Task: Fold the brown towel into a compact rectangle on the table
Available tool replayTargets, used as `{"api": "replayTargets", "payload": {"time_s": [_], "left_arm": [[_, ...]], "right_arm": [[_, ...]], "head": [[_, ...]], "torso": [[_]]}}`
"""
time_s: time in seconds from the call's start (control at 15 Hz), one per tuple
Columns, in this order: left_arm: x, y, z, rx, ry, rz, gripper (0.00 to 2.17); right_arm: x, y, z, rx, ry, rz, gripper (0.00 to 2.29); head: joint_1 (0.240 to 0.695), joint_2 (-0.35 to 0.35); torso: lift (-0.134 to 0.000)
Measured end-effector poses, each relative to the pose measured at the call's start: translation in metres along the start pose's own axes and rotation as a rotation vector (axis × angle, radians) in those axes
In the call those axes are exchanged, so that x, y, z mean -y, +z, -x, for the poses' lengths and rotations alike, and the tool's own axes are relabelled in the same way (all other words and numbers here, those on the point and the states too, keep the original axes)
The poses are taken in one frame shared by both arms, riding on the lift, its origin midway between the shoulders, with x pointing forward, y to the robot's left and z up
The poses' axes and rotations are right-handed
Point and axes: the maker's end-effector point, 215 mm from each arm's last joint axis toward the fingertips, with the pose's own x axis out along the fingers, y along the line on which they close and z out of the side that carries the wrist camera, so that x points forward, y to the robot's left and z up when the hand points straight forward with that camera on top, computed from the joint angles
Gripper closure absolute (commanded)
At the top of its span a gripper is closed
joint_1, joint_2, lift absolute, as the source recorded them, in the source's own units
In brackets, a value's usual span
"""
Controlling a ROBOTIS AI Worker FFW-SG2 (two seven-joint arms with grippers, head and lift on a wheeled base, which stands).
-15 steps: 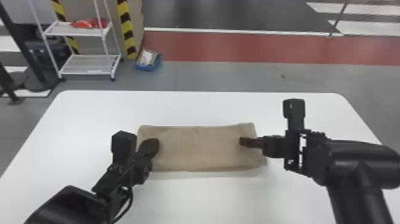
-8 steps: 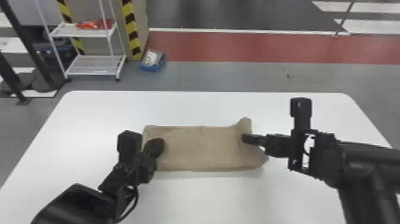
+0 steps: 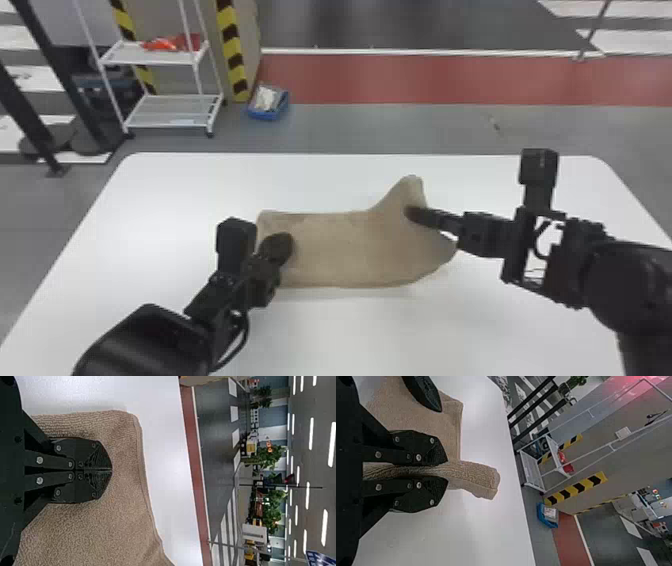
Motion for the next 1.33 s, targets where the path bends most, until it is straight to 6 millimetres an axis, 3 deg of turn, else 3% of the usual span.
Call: {"api": "replayTargets", "payload": {"time_s": [0.2, 0.53, 0.73, 1.07, 1.33], "left_arm": [[0.012, -0.007, 0.006, -0.023, -0.065, 0.042, 1.74], [-0.013, 0.016, 0.031, 0.007, -0.062, 0.076, 1.74], [-0.028, 0.016, 0.037, 0.005, -0.047, 0.072, 1.74], [-0.016, 0.013, 0.037, 0.004, -0.077, 0.075, 1.74], [0.001, 0.036, 0.033, 0.056, -0.126, 0.102, 1.74]], "right_arm": [[0.008, 0.004, 0.006, 0.022, -0.016, -0.002, 1.02], [0.068, 0.023, 0.051, 0.098, -0.106, -0.042, 1.02], [0.096, 0.031, 0.071, 0.127, -0.139, -0.060, 1.02], [0.101, 0.031, 0.073, 0.129, -0.140, -0.063, 1.02], [0.099, 0.028, 0.073, 0.121, -0.138, -0.061, 1.02]], "head": [[0.695, -0.014], [0.695, -0.066], [0.695, -0.092], [0.695, -0.111], [0.695, -0.125]], "torso": [[-0.124], [-0.124], [-0.124], [-0.124], [-0.124]]}}
